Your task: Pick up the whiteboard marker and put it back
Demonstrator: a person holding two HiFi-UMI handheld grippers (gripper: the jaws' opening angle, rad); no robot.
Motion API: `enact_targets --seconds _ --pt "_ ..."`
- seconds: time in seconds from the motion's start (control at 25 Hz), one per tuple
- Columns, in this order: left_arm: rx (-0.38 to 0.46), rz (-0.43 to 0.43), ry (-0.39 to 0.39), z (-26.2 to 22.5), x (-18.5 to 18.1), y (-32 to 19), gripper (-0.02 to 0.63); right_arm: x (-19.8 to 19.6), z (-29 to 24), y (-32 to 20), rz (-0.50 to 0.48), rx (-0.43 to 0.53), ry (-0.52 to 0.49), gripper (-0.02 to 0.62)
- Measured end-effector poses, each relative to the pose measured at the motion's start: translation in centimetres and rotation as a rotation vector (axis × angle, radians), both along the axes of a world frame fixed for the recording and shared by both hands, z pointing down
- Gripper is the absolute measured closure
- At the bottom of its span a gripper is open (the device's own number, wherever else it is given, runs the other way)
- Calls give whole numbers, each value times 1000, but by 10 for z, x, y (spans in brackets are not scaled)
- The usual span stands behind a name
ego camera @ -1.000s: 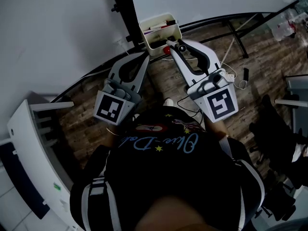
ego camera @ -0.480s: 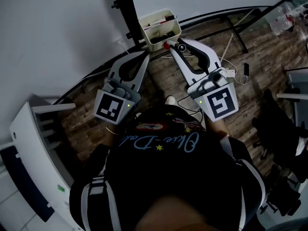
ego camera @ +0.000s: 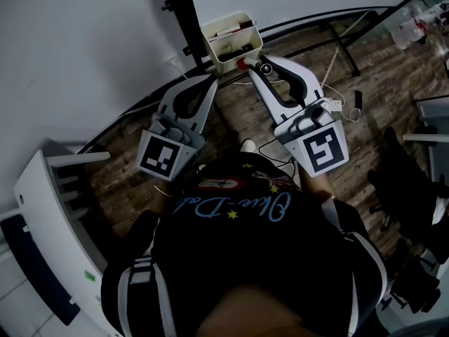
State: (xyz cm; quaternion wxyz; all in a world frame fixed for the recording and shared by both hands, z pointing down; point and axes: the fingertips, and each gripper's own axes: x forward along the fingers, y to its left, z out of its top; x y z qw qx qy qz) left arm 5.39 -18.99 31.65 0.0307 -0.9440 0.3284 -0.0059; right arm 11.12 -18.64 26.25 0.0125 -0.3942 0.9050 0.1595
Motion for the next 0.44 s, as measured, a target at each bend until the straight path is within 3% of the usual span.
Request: enact_targets --seconds 0.44 --pt "2 -7 4 0 0 -3 607 2 -3 -3 2 6 -9 512"
